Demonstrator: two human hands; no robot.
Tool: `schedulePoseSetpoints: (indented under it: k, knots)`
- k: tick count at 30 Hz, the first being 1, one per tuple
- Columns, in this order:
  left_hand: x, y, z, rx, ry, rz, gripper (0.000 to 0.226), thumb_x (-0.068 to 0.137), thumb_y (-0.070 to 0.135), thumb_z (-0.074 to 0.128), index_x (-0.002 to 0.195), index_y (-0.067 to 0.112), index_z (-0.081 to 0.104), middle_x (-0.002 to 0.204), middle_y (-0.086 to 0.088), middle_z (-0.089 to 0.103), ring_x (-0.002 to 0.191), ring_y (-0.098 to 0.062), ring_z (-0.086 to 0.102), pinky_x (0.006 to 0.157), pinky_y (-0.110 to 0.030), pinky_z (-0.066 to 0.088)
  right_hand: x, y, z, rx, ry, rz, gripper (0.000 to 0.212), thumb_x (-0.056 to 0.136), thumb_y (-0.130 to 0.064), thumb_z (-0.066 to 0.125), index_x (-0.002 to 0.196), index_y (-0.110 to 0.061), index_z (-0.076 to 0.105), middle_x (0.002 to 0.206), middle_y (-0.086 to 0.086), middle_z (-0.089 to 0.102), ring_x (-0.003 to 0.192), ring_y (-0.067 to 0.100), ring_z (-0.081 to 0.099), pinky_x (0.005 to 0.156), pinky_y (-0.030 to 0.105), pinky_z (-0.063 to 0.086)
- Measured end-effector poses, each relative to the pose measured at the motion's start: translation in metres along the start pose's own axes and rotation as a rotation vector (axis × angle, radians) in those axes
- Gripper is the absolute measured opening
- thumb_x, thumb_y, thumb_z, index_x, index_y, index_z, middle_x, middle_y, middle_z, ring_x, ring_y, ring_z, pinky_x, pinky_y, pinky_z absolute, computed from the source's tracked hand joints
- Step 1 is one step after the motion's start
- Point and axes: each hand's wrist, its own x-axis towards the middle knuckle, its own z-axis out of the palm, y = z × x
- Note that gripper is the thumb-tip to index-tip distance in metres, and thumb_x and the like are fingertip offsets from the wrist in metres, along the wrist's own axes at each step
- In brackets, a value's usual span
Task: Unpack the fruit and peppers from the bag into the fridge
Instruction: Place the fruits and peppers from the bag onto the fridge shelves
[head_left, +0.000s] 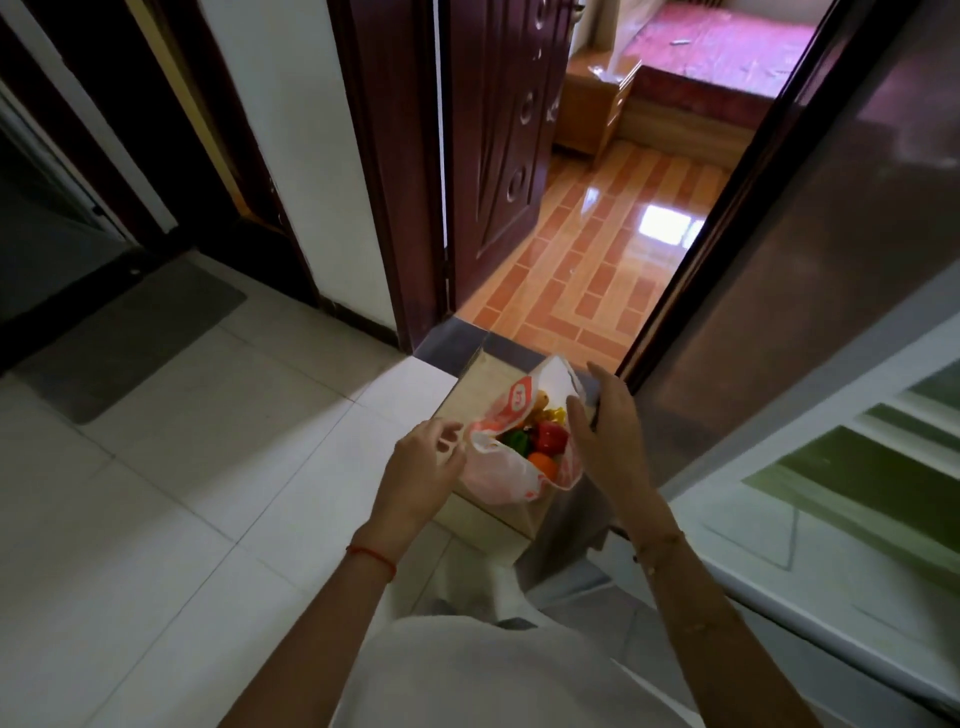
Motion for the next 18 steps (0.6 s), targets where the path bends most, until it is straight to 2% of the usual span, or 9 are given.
schedulePoseSetpoints:
  k: [2,3,6,11,12,15,18]
  knots:
    - [0.021,-0.004,0.011,0.014,-0.059,-0.069,0.025,0.093,0.030,0.058,0.112,0.014,0.063,0.102,0.003,0.065,0.086,-0.008,0.061,0.061,-0.005,0.045,0.022,0.005,0.013,-0.016,0.009,0.058,0.048,0.101,-0.033,0.048,0.145,-0.020,0.036,0.149,0.004,0.042,0.135,0.022,0.043,0.111,0.040,0.037]
    - [0.032,-0.007,0.016,0.027,-0.085,-0.109,0.026,0.093,0.033,0.059,0.109,0.014,0.062,0.102,0.002,0.066,0.086,-0.009,0.062,0.065,-0.008,0.047,0.032,0.010,0.020,-0.023,0.010,0.083,0.047,0.101,-0.032,0.049,0.145,-0.020,0.037,0.149,0.004,0.041,0.135,0.023,0.042,0.111,0.040,0.035]
    - [0.060,-0.022,0.036,0.083,-0.172,-0.242,0.039,0.090,0.047,0.058,0.107,0.013,0.062,0.103,-0.003,0.069,0.090,-0.016,0.065,0.076,-0.027,0.057,0.059,0.023,0.038,-0.035,0.004,0.136,0.048,0.099,-0.027,0.053,0.143,-0.018,0.039,0.148,0.006,0.042,0.136,0.023,0.042,0.111,0.036,0.035]
    - [0.091,-0.035,0.062,0.118,-0.324,-0.421,0.058,0.090,0.058,0.049,0.106,0.004,0.064,0.101,-0.012,0.069,0.080,-0.017,0.057,0.057,-0.021,0.041,0.099,0.046,0.062,-0.066,-0.030,0.274,0.054,0.096,-0.022,0.058,0.145,-0.014,0.037,0.148,0.008,0.041,0.137,0.024,0.041,0.111,0.038,0.038]
    - [0.097,-0.040,0.067,0.100,-0.345,-0.467,0.061,0.090,0.059,0.048,0.107,0.003,0.064,0.102,-0.014,0.070,0.081,-0.019,0.059,0.057,-0.023,0.043,0.106,0.051,0.066,-0.080,-0.046,0.301,0.054,0.096,-0.021,0.059,0.144,-0.012,0.037,0.147,0.010,0.042,0.135,0.026,0.042,0.111,0.038,0.039]
    - [0.117,-0.055,0.079,-0.026,-0.382,-0.618,0.066,0.084,0.063,0.052,0.109,0.003,0.065,0.103,-0.016,0.071,0.091,-0.030,0.069,0.074,-0.033,0.058,0.126,0.068,0.076,-0.118,-0.105,0.387,0.048,0.095,-0.020,0.060,0.138,-0.007,0.043,0.140,0.013,0.047,0.127,0.029,0.049,0.104,0.040,0.046]
    - [0.130,-0.065,0.091,-0.109,-0.386,-0.721,0.065,0.076,0.061,0.058,0.108,0.005,0.065,0.102,-0.016,0.072,0.093,-0.033,0.070,0.068,-0.032,0.056,0.139,0.078,0.085,-0.160,-0.135,0.419,0.042,0.094,-0.020,0.060,0.131,-0.005,0.048,0.132,0.015,0.051,0.120,0.030,0.053,0.099,0.039,0.048]
